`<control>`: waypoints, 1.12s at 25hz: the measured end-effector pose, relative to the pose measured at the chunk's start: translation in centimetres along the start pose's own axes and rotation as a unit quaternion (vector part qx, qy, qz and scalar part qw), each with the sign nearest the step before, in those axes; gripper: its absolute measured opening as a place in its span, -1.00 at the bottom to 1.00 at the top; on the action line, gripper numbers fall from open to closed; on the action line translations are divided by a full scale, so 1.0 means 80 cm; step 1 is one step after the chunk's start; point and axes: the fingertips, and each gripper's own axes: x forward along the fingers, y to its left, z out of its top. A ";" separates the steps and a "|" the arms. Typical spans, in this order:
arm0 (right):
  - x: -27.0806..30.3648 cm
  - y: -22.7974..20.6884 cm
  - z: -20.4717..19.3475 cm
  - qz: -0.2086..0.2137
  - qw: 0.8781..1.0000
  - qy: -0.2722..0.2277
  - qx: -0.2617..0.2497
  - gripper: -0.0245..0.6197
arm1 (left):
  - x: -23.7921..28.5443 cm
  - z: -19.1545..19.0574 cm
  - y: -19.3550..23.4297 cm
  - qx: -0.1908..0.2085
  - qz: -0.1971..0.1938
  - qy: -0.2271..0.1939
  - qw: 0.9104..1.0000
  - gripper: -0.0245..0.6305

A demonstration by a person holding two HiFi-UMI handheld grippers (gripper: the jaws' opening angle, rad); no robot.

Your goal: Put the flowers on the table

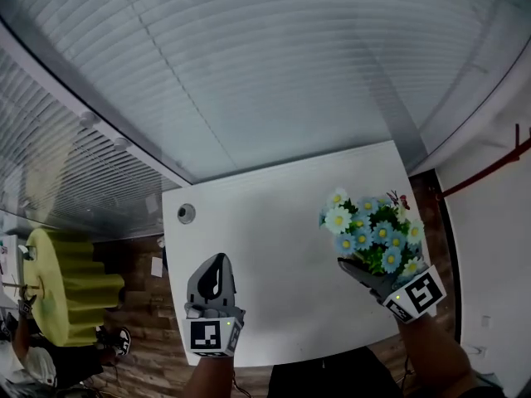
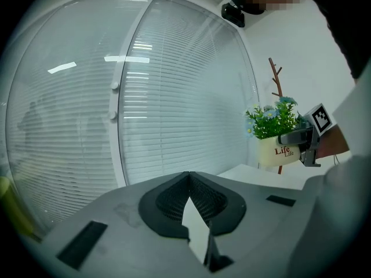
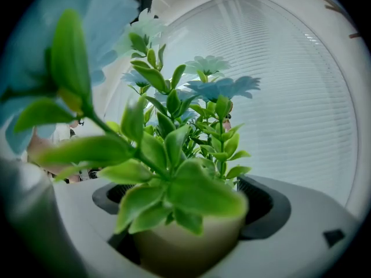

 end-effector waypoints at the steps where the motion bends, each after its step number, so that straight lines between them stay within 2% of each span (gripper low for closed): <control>1: 0.000 0.001 -0.005 0.001 1.000 0.001 0.000 0.70 | 0.000 -0.006 -0.001 -0.004 0.001 0.006 1.000 -0.91; 5: 0.005 0.002 -0.023 0.006 1.000 0.005 0.000 0.70 | 0.005 -0.018 -0.009 -0.025 0.003 0.019 1.000 -0.91; 16: 0.024 0.004 -0.084 0.015 0.999 0.030 0.011 0.70 | 0.015 -0.036 0.000 -0.015 0.011 0.028 0.999 -0.91; 28: 0.029 0.011 -0.146 0.013 0.997 0.070 0.021 0.70 | 0.002 -0.074 -0.015 -0.032 0.011 0.047 0.998 -0.91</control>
